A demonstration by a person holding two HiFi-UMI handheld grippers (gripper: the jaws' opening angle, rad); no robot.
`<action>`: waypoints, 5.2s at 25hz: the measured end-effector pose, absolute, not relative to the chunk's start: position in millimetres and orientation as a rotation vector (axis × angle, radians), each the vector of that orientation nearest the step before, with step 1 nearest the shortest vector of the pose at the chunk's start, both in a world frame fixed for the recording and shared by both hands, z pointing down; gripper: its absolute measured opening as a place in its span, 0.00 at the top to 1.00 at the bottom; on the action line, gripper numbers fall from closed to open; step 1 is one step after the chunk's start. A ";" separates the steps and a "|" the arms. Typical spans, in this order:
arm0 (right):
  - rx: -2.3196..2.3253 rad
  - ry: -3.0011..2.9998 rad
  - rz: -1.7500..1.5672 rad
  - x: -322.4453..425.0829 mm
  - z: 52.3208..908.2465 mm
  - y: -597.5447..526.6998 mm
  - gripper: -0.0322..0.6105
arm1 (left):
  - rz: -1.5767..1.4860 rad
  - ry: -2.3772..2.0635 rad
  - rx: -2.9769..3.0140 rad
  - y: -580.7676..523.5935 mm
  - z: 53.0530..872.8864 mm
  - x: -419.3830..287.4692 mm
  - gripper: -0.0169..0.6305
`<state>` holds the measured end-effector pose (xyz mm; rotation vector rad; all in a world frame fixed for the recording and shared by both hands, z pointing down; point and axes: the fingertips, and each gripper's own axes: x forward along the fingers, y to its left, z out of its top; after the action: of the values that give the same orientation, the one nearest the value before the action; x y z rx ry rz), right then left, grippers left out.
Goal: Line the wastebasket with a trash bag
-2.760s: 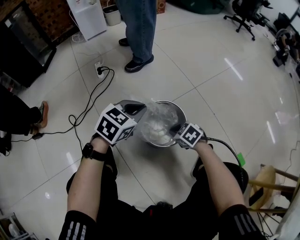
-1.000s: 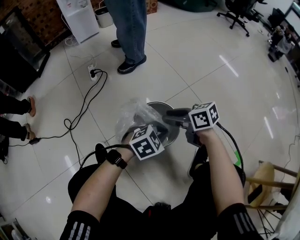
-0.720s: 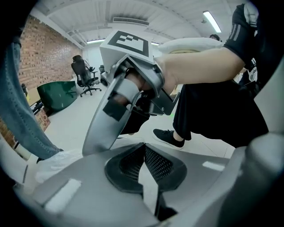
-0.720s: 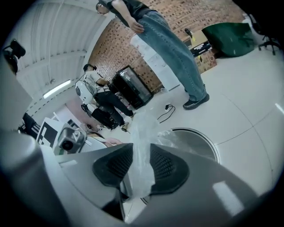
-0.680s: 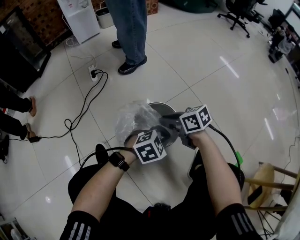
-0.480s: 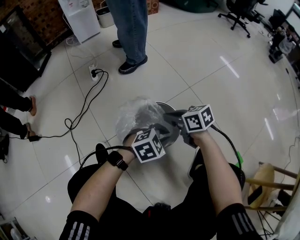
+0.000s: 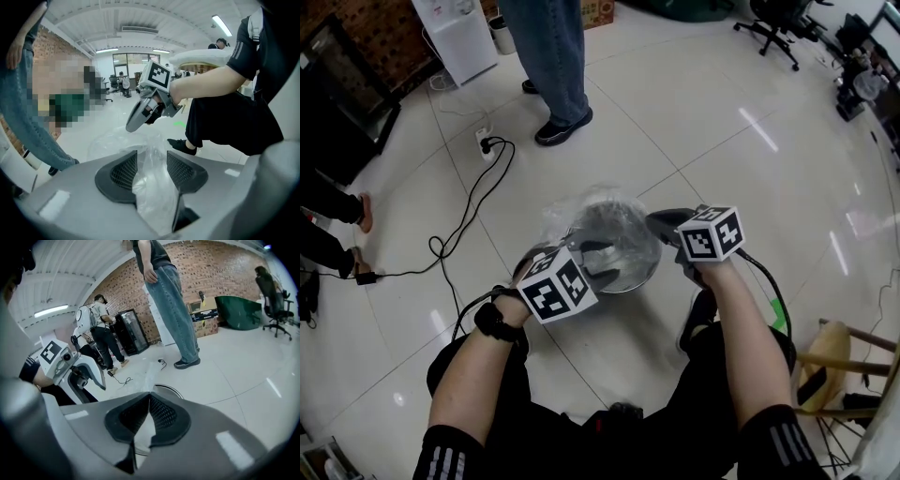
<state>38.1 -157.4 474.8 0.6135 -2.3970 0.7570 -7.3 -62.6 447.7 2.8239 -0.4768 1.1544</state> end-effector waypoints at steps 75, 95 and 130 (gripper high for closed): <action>0.327 -1.812 0.489 138.9 608.5 -112.1 0.77 | 1.530 -0.115 2.381 -10.8 520.4 -74.7 0.80; 0.398 -1.883 0.539 123.8 624.9 -159.0 0.78 | 1.120 -0.752 2.317 -195.7 541.3 -117.2 0.78; 0.333 -1.758 0.568 113.0 687.3 -181.9 0.78 | 1.533 -0.583 1.941 -190.3 663.4 -144.7 0.87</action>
<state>113.0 -181.9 687.3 0.3327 -1.7581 0.5675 -144.7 -190.3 663.4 1.9405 -0.5831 1.5329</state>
